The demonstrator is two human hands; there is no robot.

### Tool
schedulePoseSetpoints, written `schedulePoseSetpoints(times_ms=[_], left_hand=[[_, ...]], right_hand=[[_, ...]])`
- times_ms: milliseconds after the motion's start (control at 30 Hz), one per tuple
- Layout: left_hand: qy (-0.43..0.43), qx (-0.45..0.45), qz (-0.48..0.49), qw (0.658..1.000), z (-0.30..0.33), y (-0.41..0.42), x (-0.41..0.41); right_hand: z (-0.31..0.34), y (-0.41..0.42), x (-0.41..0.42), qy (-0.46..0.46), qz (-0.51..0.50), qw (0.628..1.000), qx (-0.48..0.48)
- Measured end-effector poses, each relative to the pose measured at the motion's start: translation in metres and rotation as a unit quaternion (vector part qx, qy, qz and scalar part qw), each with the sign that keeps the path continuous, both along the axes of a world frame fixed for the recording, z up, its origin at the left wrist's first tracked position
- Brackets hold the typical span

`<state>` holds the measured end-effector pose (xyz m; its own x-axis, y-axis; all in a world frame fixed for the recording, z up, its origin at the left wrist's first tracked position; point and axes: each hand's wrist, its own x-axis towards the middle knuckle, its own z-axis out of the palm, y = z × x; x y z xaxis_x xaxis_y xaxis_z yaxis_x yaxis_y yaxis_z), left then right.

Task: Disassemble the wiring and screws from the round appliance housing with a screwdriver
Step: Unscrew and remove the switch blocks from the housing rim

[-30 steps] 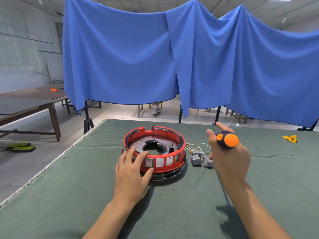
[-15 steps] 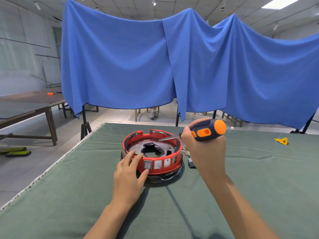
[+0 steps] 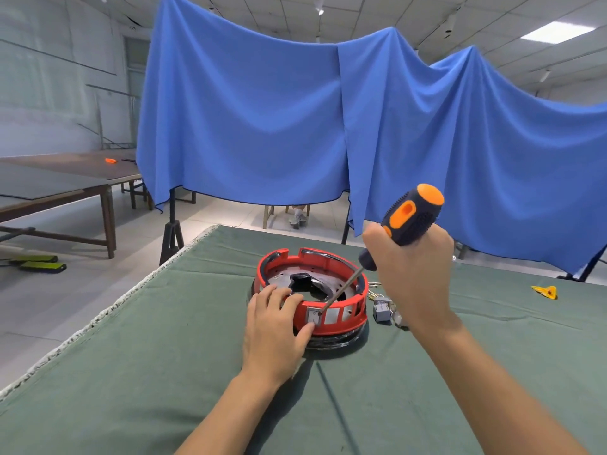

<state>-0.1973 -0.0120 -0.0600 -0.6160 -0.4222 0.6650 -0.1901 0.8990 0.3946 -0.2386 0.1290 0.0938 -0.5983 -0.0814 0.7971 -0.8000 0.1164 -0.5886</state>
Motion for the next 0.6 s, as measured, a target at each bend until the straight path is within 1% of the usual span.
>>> schedulePoseSetpoints(times_ms=[133, 233, 433, 600], left_hand=[[0.005, 0.020, -0.025, 0.999, 0.0004, 0.0008, -0.0002], [-0.012, 0.023, -0.025, 0.999, 0.0001, 0.0003, -0.0006], [-0.010, 0.027, -0.028, 0.999, 0.0002, 0.0019, 0.0001], [-0.009, 0.029, -0.033, 0.999, 0.0000, 0.0023, 0.0012]], right_hand=[[0.0011, 0.0005, -0.0008, 0.006, -0.017, 1.000, -0.004], [0.0017, 0.0015, 0.0003, 0.012, -0.024, 1.000, -0.015], [0.0050, 0.0001, 0.0000, 0.028, -0.009, 1.000, -0.009], [0.0007, -0.0003, -0.0033, 0.021, -0.008, 1.000, -0.015]])
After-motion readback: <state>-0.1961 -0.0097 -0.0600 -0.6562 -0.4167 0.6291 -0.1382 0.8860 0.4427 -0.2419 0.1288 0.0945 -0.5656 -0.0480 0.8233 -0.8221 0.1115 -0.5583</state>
